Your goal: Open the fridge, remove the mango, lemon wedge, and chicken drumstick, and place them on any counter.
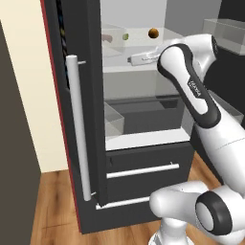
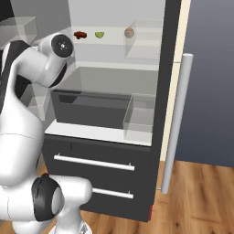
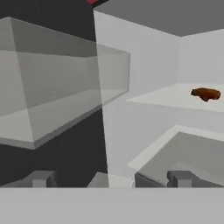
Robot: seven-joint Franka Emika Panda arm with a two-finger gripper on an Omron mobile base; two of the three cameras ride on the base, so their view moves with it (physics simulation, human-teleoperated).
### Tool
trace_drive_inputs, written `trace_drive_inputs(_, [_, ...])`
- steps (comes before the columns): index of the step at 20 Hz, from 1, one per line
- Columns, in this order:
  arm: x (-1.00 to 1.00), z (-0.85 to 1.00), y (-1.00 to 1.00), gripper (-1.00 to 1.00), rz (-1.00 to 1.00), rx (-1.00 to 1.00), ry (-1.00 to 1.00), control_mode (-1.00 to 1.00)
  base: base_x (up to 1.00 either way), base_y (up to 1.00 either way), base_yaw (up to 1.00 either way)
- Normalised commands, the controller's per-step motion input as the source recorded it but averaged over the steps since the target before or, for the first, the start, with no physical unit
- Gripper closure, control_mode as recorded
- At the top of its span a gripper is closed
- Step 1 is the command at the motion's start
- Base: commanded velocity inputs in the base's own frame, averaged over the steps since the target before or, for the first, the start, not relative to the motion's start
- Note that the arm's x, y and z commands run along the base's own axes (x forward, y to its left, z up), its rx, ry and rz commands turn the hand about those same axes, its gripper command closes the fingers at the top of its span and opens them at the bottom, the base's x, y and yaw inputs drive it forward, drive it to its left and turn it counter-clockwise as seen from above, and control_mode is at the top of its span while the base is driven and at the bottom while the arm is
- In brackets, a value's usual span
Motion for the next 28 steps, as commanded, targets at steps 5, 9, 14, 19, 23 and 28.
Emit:
trace_drive_inputs(5, [0.12, 0.11, 0.41, -1.00, 0.06, 0.13, 0.00, -1.00, 0.00, 0.00, 0.00])
trace_drive_inputs(9, [0.14, 0.06, 0.51, -1.00, 0.05, 0.10, 0.00, -1.00, 0.00, 0.00, 0.00])
trace_drive_inputs(14, [0.13, 0.04, 0.67, -1.00, 0.11, 0.04, 0.00, -1.00, 0.00, 0.00, 0.00])
trace_drive_inputs(19, [0.00, 0.36, 0.96, -1.00, 0.12, 0.00, 0.00, -1.00, 0.00, 0.00, 0.00])
trace_drive_inputs(23, [0.00, 0.52, 1.00, -1.00, 0.10, 0.00, 0.00, -1.00, 0.00, 0.00, 0.00])
trace_drive_inputs(28, [-0.05, 0.65, 1.00, -1.00, 0.06, 0.00, 0.00, -1.00, 0.00, 0.00, 0.00])
